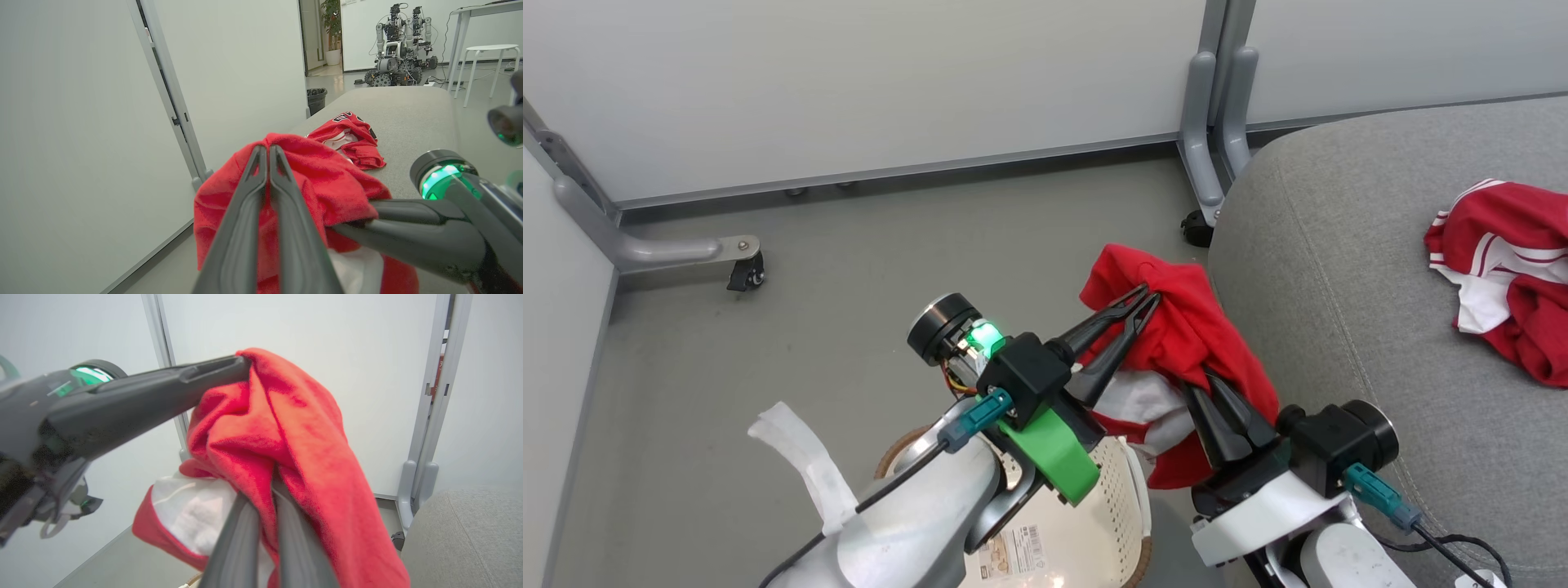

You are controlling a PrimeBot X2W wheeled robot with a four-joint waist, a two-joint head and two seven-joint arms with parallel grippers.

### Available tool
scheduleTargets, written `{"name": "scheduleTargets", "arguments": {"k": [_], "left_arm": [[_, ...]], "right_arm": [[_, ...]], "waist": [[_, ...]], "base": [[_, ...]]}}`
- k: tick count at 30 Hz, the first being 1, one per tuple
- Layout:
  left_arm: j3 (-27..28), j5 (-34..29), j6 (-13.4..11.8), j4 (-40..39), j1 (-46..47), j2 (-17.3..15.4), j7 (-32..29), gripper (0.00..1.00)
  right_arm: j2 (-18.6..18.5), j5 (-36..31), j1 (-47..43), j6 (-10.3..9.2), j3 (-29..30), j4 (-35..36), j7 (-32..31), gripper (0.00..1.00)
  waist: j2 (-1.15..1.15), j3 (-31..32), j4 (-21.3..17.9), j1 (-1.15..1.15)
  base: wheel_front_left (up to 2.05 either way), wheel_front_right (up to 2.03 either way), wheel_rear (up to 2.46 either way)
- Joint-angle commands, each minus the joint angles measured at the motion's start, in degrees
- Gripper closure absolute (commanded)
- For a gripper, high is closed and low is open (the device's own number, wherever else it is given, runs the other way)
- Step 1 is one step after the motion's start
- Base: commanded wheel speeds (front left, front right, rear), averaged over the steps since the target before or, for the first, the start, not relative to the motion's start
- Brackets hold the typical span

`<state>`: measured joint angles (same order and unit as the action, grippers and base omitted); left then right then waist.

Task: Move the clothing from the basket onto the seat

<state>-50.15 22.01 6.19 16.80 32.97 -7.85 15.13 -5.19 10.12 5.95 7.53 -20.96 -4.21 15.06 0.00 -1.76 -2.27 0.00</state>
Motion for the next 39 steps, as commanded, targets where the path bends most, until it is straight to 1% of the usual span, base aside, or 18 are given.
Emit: {"name": "scheduleTargets", "arguments": {"k": [1,16,27,33,39], "left_arm": [[0.32,0.79,-0.35,0.18,-0.89,-0.31,-0.02,0.00],[2.33,2.18,-1.22,-0.77,-2.90,-2.61,0.00,0.00],[2.40,2.43,-1.56,-0.78,-3.14,-3.19,0.01,0.00],[2.25,2.53,-1.52,-0.99,-2.91,-3.59,0.01,0.00],[2.12,2.35,-1.66,-1.93,-1.95,-4.57,-0.14,0.00]], "right_arm": [[0.02,-0.39,-0.65,-0.08,0.38,0.38,0.17,1.00],[0.14,-0.85,-1.82,-0.08,1.99,0.29,0.17,1.00],[0.39,-1.36,-1.48,-0.08,2.96,0.96,0.17,1.00],[0.42,-2.23,-0.22,-0.08,4.64,2.34,0.17,1.00],[0.61,-3.54,0.86,-0.09,7.15,4.99,0.17,1.00]], "waist": [[0.00,-0.01,0.11,0.00],[0.00,0.30,0.35,0.00],[0.00,-0.06,-0.20,0.00],[0.00,-1.29,-2.65,0.00],[0.00,-3.33,-8.88,0.00]], "base": [[0.00,0.00,0.00],[0.00,0.00,0.00],[0.00,0.00,0.00],[0.00,0.00,0.00],[0.00,0.00,0.00]]}}
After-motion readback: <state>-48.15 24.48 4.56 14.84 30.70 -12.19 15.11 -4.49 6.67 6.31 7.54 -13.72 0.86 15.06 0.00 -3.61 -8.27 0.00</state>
